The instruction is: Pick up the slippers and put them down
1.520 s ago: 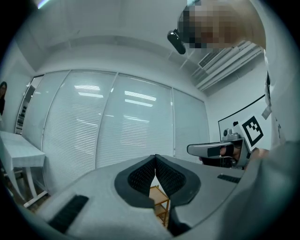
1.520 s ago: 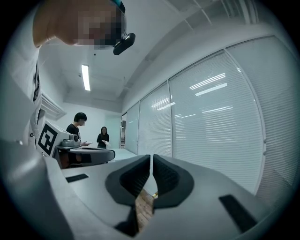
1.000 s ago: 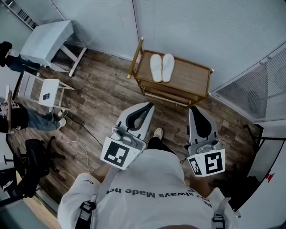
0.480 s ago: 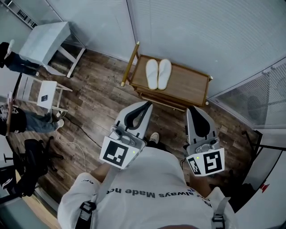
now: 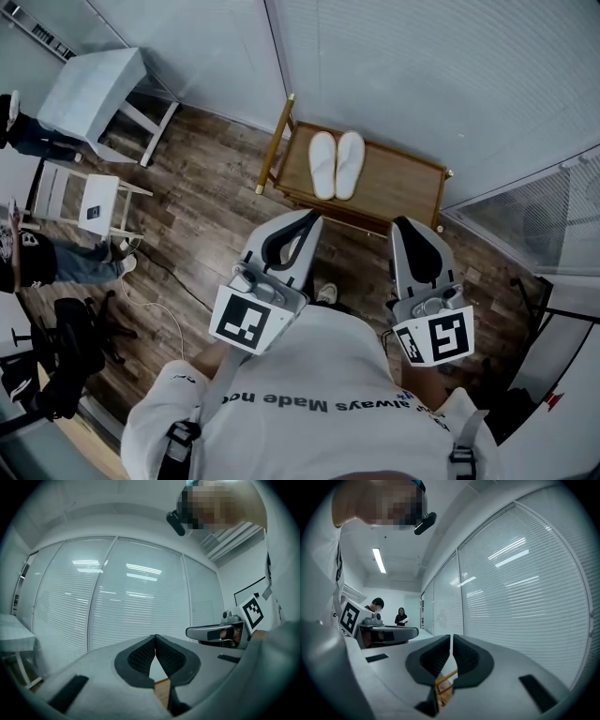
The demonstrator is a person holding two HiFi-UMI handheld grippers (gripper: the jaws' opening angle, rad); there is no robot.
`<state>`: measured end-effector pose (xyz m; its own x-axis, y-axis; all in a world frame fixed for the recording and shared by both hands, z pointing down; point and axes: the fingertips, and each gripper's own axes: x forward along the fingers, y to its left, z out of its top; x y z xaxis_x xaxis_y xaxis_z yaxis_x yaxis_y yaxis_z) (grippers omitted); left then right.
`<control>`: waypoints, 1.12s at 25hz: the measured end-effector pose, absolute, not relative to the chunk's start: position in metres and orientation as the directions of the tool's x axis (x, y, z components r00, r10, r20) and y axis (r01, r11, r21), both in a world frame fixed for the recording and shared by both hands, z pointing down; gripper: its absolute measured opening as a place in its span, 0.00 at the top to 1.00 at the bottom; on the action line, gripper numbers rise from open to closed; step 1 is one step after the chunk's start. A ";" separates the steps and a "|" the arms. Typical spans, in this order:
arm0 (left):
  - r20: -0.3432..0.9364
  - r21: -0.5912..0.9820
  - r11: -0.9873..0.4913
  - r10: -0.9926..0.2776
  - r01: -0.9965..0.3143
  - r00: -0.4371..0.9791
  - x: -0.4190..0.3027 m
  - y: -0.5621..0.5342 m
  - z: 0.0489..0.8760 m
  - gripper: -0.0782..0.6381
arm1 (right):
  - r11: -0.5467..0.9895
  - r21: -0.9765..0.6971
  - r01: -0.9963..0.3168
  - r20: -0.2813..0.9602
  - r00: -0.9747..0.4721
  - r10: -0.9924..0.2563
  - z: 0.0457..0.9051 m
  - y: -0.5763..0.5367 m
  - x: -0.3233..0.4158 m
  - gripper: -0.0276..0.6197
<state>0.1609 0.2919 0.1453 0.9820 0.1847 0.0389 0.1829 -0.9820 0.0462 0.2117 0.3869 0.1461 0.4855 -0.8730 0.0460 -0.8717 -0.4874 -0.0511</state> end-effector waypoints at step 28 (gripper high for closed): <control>0.032 0.094 -0.960 0.267 0.263 0.963 0.301 0.104 0.165 0.88 | -0.568 -0.028 -0.823 0.083 0.564 -0.821 0.160 0.207 0.345 0.92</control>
